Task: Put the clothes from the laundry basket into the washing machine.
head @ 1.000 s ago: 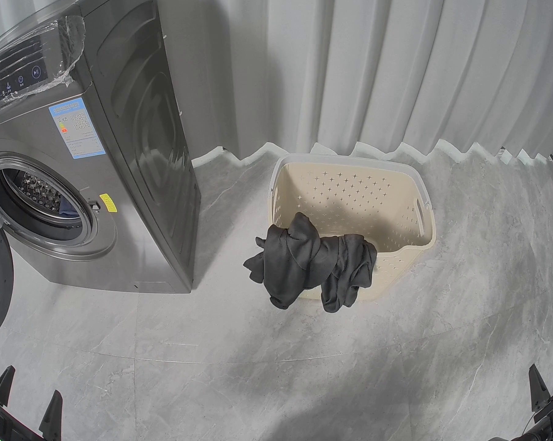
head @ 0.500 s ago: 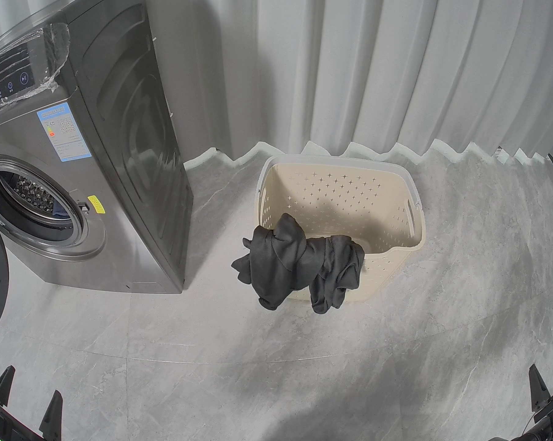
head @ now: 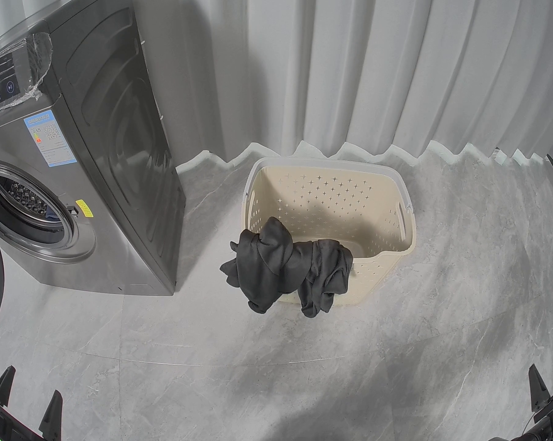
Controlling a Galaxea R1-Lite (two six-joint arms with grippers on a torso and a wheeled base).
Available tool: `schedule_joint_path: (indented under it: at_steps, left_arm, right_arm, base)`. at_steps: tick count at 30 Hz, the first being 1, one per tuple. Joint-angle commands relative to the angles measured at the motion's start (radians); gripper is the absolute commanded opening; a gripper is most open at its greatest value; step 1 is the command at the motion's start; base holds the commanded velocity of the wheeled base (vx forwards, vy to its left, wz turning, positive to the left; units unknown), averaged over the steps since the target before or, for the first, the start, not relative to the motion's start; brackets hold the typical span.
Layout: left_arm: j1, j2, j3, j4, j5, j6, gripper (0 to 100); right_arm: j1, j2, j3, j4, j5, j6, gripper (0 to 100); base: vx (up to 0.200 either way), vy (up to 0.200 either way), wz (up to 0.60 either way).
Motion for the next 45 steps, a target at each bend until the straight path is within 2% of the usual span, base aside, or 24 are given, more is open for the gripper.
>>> schedule_joint_path:
  at_steps: [1, 11, 13, 14, 18, 24, 25, 28, 29, 31, 32, 34, 35, 38, 41, 45]
  left_arm:
    - [0.0, -0.015, 0.016, 0.0, 0.0, -0.003, 100]
    - [0.0, -0.015, 0.016, 0.0, 0.0, 0.003, 100]
    - [0.0, -0.015, 0.016, 0.0, 0.0, 0.003, 100]
    - [0.002, -0.015, 0.016, 0.0, 0.0, 0.002, 100]
    - [0.002, -0.015, 0.016, 0.0, 0.0, 0.003, 100]
    - [0.002, -0.015, 0.016, -0.001, 0.0, 0.008, 100]
    - [0.002, -0.015, 0.016, -0.001, 0.0, 0.008, 100]
    - [0.002, -0.015, 0.018, -0.001, 0.0, 0.009, 100]
    - [0.002, -0.016, 0.018, -0.001, 0.0, 0.009, 100]
    - [0.002, -0.016, 0.018, -0.001, 0.0, 0.009, 100]
    - [0.002, -0.016, 0.018, -0.001, 0.0, 0.009, 100]
    - [0.002, -0.016, 0.018, -0.001, 0.0, 0.009, 100]
    - [0.002, -0.016, 0.018, -0.001, 0.0, 0.008, 100]
    - [0.002, -0.016, 0.018, 0.0, 0.0, 0.005, 100]
    - [0.002, -0.015, 0.018, -0.001, 0.0, 0.005, 100]
    - [0.002, -0.016, 0.018, -0.001, 0.0, 0.009, 100]
  right_arm:
    - [0.0, -0.016, 0.018, -0.001, 0.0, 0.0, 100]
    - [0.0, -0.016, 0.018, 0.001, 0.0, 0.0, 100]
    - [-0.004, -0.016, 0.018, 0.001, 0.006, -0.012, 100]
    - [-0.004, -0.016, 0.018, -0.001, 0.026, -0.04, 100]
    - [0.0, -0.016, 0.018, 0.001, 0.031, -0.018, 100]
    - [-0.003, -0.016, 0.018, -0.005, 0.034, -0.023, 100]
    - [-0.001, -0.016, 0.007, -0.018, 0.041, -0.026, 100]
    - [0.0, 0.001, -0.122, -0.028, 0.043, -0.017, 100]
    - [0.006, 0.07, -0.214, -0.027, 0.046, -0.017, 100]
    - [0.006, 0.07, -0.214, -0.027, 0.046, -0.017, 100]
    - [0.033, 0.22, -0.285, -0.018, 0.074, -0.009, 100]
    - [0.046, 0.268, -0.286, -0.014, 0.087, 0.001, 100]
    - [0.085, 0.433, -0.275, -0.028, 0.126, 0.058, 100]
    - [0.132, 0.623, -0.266, -0.064, 0.144, 0.113, 100]
    - [0.188, 0.72, -0.243, -0.145, 0.152, 0.121, 100]
    - [0.237, 0.734, -0.205, -0.194, 0.153, 0.112, 100]
  base:
    - [0.0, 0.0, 0.0]
    - [0.0, 0.0, 0.0]
    - [0.0, 0.0, 0.0]
    - [0.0, 0.0, 0.0]
    - [0.0, 0.0, 0.0]
    - [0.033, 0.0, 0.0]
    - [0.2, 0.0, 0.0]
    - [0.2, 0.0, 0.0]
    - [0.2, 0.0, 0.0]
    - [0.0, 0.0, 0.0]
    - [0.0, 0.0, 0.0]
    - [0.0, 0.0, 0.0]
    - [0.0, 0.0, 0.0]
    - [0.0, 0.0, 0.0]
    - [0.0, 0.0, 0.0]
    - [0.05, 0.0, 0.0]
